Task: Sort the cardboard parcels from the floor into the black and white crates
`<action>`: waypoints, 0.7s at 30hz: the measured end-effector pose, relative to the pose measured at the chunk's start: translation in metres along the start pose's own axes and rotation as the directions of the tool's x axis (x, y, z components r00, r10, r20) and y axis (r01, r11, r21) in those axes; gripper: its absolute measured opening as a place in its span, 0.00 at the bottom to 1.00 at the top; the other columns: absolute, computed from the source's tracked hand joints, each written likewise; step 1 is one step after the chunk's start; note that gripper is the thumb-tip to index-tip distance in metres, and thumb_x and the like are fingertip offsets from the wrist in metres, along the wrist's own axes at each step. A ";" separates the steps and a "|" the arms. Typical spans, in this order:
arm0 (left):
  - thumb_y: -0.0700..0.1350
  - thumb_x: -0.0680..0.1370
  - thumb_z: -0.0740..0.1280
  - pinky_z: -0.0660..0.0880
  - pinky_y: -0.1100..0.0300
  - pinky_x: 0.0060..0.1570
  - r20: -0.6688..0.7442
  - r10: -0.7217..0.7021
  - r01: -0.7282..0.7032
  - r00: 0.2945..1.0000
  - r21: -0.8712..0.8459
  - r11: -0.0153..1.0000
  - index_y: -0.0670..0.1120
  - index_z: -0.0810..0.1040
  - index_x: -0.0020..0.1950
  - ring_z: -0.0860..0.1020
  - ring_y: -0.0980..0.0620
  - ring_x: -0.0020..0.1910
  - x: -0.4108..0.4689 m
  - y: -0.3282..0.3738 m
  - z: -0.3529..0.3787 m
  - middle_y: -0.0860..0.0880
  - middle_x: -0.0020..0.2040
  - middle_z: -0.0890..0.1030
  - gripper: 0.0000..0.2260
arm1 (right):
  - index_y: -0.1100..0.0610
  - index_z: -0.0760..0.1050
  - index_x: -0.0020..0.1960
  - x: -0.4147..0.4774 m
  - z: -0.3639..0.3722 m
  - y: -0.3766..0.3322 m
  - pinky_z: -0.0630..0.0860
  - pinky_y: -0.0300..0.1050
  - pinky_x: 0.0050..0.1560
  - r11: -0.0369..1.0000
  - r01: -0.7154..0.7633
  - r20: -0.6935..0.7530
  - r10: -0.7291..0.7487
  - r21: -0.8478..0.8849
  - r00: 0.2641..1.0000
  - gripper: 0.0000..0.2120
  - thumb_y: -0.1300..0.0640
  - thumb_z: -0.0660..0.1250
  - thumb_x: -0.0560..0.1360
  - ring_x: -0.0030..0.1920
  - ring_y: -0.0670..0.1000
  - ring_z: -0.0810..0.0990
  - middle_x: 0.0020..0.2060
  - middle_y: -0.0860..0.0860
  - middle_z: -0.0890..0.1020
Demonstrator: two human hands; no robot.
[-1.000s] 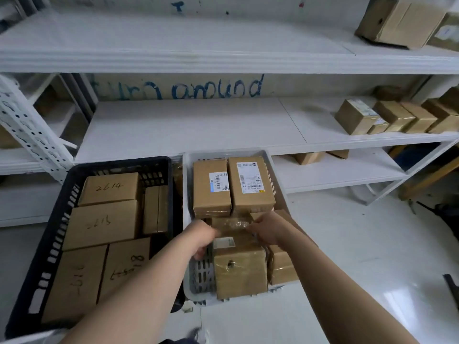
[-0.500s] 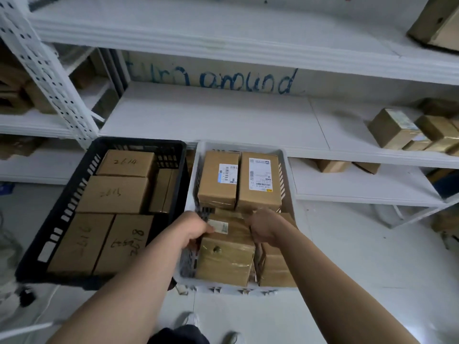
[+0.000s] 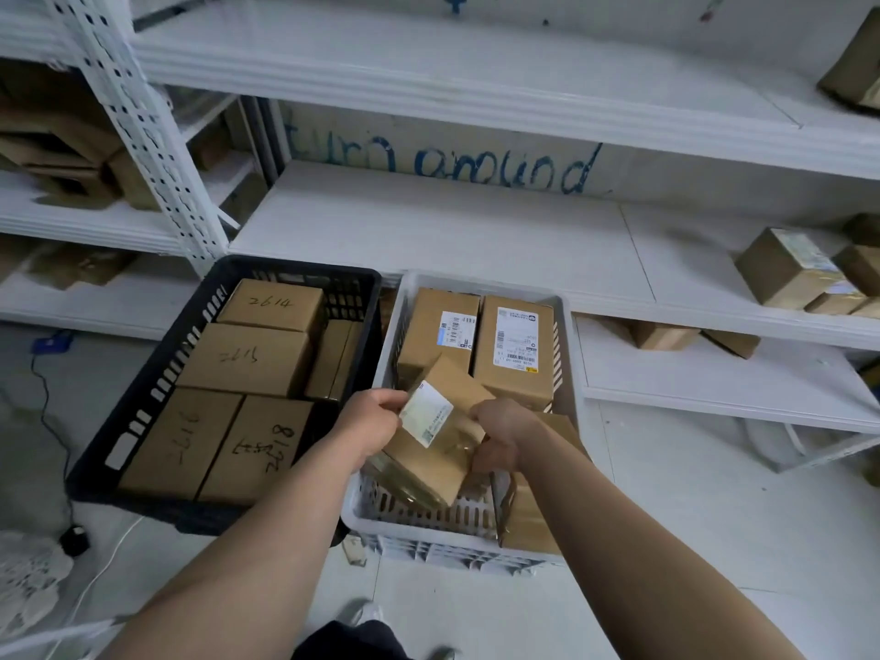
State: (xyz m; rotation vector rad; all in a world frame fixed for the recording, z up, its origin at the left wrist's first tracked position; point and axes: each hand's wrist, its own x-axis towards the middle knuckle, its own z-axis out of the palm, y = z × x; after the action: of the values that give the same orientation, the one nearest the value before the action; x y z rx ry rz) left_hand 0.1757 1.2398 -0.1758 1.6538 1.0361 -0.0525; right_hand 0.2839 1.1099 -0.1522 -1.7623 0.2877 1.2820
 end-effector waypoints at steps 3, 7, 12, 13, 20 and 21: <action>0.40 0.80 0.63 0.73 0.61 0.52 0.024 0.083 -0.085 0.996 0.074 0.994 0.51 0.80 0.63 0.76 0.53 0.56 0.000 0.002 -0.002 0.51 0.62 0.79 0.14 | 0.63 0.71 0.53 0.000 0.006 0.012 0.72 0.57 0.63 0.996 -0.079 0.076 0.076 0.034 0.994 0.10 0.57 0.57 0.82 0.53 0.60 0.77 0.48 0.60 0.77; 0.42 0.81 0.62 0.76 0.61 0.50 0.108 0.101 -0.114 0.989 0.122 0.986 0.53 0.83 0.58 0.78 0.52 0.54 0.004 -0.002 -0.002 0.51 0.60 0.79 0.12 | 0.63 0.70 0.45 0.003 0.011 0.019 0.67 0.58 0.63 0.987 -0.162 0.071 0.160 0.020 0.985 0.20 0.49 0.51 0.84 0.54 0.62 0.76 0.46 0.61 0.77; 0.49 0.75 0.72 0.73 0.64 0.48 0.164 0.033 -0.066 0.986 0.198 0.978 0.52 0.71 0.70 0.74 0.53 0.59 0.015 -0.008 -0.010 0.49 0.70 0.73 0.24 | 0.58 0.65 0.68 0.032 0.011 0.020 0.70 0.63 0.64 0.988 -0.124 0.071 0.131 -0.091 0.989 0.37 0.46 0.72 0.63 0.67 0.66 0.71 0.62 0.59 0.75; 0.53 0.73 0.74 0.73 0.60 0.53 0.192 -0.034 -0.008 0.981 0.213 0.977 0.52 0.65 0.75 0.74 0.51 0.61 0.017 -0.009 -0.012 0.50 0.71 0.70 0.33 | 0.57 0.68 0.66 0.024 0.014 0.017 0.73 0.59 0.61 0.991 -0.106 0.050 0.110 -0.084 0.993 0.29 0.45 0.69 0.70 0.67 0.65 0.72 0.61 0.58 0.76; 0.53 0.63 0.81 0.74 0.55 0.60 0.271 -0.096 0.003 0.958 0.323 0.946 0.51 0.63 0.74 0.76 0.51 0.59 0.027 -0.015 -0.006 0.52 0.63 0.76 0.44 | 0.59 0.74 0.57 0.035 0.003 0.003 0.79 0.57 0.53 0.996 -0.082 0.008 0.082 0.029 0.997 0.15 0.50 0.57 0.81 0.51 0.60 0.81 0.51 0.60 0.81; 0.53 0.61 0.81 0.76 0.54 0.59 0.275 -0.096 -0.014 0.957 0.373 0.928 0.51 0.65 0.71 0.77 0.51 0.58 0.029 -0.016 -0.005 0.53 0.62 0.76 0.43 | 0.59 0.74 0.50 0.037 -0.001 -0.003 0.80 0.53 0.48 1.000 -0.002 -0.025 0.002 -0.014 1.000 0.11 0.53 0.57 0.81 0.44 0.55 0.81 0.45 0.56 0.81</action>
State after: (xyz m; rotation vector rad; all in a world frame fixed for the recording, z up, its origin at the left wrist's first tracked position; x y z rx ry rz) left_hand 0.1809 1.2604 -0.2011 1.8942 0.8697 -0.5344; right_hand 0.3023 1.1219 -0.1823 -1.7921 0.2956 1.2669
